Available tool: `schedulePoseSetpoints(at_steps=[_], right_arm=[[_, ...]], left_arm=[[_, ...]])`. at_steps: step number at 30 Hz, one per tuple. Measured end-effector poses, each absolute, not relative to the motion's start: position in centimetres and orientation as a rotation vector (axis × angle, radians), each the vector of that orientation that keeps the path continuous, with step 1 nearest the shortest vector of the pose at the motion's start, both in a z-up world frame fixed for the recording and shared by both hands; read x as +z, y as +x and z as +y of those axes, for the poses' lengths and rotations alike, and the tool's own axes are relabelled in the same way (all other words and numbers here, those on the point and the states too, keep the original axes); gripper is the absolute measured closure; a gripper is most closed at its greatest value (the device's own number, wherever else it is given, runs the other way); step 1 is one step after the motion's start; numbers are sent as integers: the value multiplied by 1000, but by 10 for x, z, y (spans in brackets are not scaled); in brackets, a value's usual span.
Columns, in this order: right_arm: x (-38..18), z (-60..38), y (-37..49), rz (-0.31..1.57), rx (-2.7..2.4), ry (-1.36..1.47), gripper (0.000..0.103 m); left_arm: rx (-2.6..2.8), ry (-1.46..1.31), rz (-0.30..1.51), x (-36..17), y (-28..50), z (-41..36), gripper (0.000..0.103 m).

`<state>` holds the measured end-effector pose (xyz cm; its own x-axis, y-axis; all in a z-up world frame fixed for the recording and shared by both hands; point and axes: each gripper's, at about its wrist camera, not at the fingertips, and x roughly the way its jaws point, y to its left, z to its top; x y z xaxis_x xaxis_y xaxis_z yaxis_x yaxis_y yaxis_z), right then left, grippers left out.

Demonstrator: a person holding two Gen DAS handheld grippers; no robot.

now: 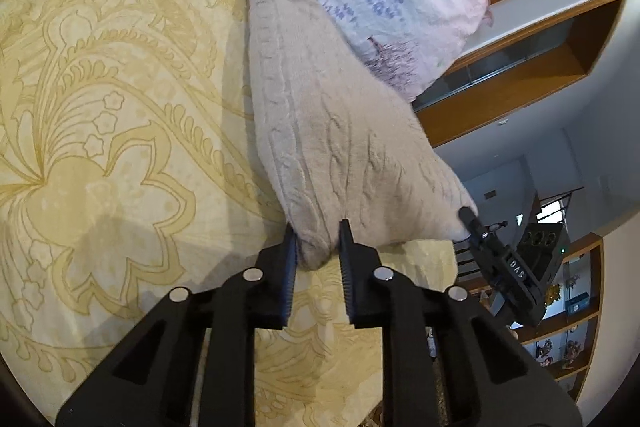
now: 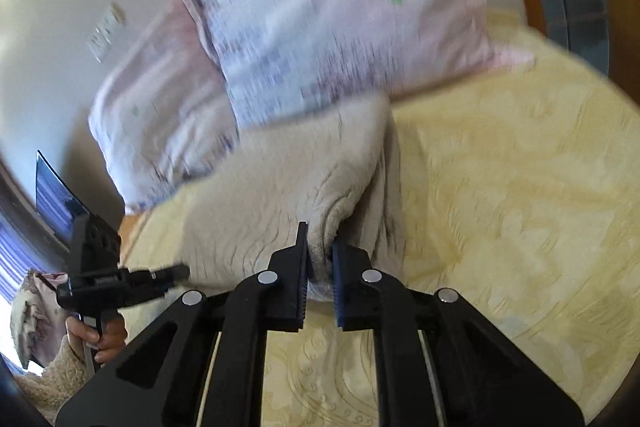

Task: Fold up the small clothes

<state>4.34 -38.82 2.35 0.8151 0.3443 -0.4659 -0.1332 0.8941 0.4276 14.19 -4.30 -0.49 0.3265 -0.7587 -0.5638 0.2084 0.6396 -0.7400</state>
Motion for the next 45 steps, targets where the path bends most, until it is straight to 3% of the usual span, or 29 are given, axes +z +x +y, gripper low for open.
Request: schedulePoseSetpoints(at_steps=[11,14,16,17,18,19,21,24,26,32,35,41,45], right_arm=[[-32,-397,58,741,158,385,93],[-32,-399,60,751,174,413,93],[-27,-403,58,757,201,446,86],[-22,-408,57,751,213,484,72],[-18,-413,57,735,223,513,60],[-12,-419,57,698,243,553,57],[-3,-429,65,669,258,606,56],[0,-434,87,677,254,643,56],[-4,-435,106,705,260,669,56],[-10,-423,137,759,257,663,57],[-10,-413,142,776,242,603,91],[28,-403,125,615,169,422,94],[18,-406,135,662,93,372,94]], left_arm=[[-685,-604,1089,-19,134,-44,86],[-678,-580,1091,-18,135,-46,82],[-677,-551,1089,-13,134,-47,78],[-675,-539,1084,-9,134,-47,77],[-679,-532,1078,-5,133,-46,73],[-681,-531,1073,-2,134,-46,70],[-676,-533,1054,6,137,-44,54],[-626,-514,1031,16,148,-45,37],[-597,-491,1019,20,156,-49,32],[-523,-459,1058,13,180,-64,28],[-510,-449,1062,10,181,-69,28],[-471,-343,1011,20,182,-83,23],[-460,-285,998,23,184,-93,23]])
